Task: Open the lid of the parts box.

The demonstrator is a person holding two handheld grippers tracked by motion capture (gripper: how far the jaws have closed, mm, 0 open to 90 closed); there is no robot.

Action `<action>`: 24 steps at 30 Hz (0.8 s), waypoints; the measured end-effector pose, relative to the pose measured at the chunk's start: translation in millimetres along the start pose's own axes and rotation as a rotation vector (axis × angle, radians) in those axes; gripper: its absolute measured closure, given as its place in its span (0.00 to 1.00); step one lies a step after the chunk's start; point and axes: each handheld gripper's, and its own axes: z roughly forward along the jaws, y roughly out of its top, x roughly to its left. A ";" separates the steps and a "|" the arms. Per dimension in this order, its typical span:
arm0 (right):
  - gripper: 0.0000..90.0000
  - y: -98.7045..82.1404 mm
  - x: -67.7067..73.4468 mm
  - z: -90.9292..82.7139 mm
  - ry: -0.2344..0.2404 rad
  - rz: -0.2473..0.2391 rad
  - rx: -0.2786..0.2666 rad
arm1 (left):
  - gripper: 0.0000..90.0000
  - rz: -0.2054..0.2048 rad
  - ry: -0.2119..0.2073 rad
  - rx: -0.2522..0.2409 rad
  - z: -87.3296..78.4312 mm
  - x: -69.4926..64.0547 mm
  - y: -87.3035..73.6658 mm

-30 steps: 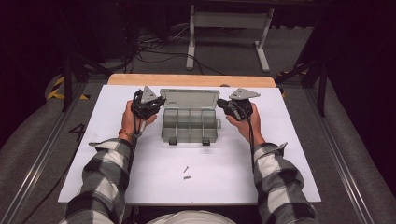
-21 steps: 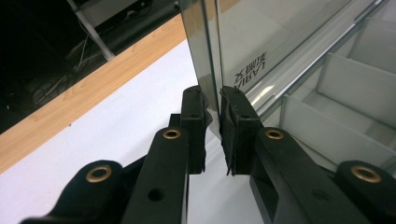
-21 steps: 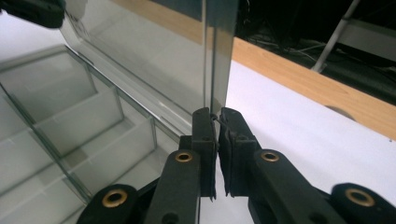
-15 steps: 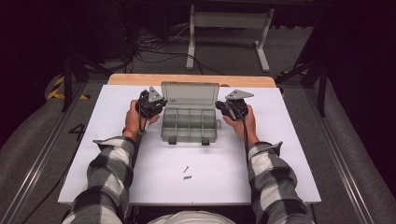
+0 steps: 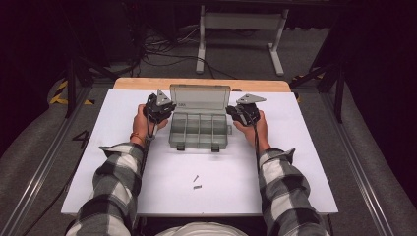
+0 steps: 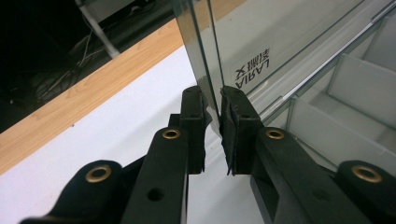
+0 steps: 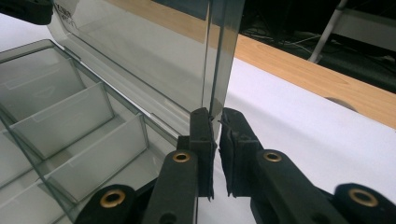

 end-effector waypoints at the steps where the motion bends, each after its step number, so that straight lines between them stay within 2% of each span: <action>1: 0.93 0.0 -1.0 0.3 0.006 0.010 0.000 | 0.89 -0.004 -0.001 0.002 0.3 -0.3 -0.3; 4: 0.92 -1.3 -6.4 1.8 0.046 0.071 -0.005 | 0.90 -0.004 -0.002 0.010 0.7 -1.3 -0.7; 7: 0.92 -2.4 -7.0 3.6 0.053 0.089 -0.006 | 0.89 0.000 0.014 0.016 2.2 -2.7 -0.3; 8: 0.92 -2.5 -6.9 4.0 0.054 0.091 -0.004 | 0.88 0.000 0.014 0.016 2.2 -2.7 -0.3; 10: 0.92 -2.3 -7.3 5.0 0.049 0.094 0.004 | 0.87 0.004 0.016 0.050 7.7 -5.2 -2.4; 15: 0.92 -2.0 -7.9 7.4 0.053 0.114 0.019 | 0.87 0.003 0.022 0.046 8.4 -5.3 -3.2; 17: 0.90 -2.8 -6.7 10.2 0.046 0.110 0.040 | 0.87 0.002 0.020 0.047 8.4 -5.6 -3.2; 21: 0.90 -3.3 -6.6 10.4 0.043 0.118 0.038 | 0.87 -0.003 0.021 0.043 8.5 -5.5 -3.6; 24: 0.83 -3.1 -6.8 10.3 0.021 0.113 0.040 | 0.84 -0.016 0.033 0.040 8.6 -5.7 -4.1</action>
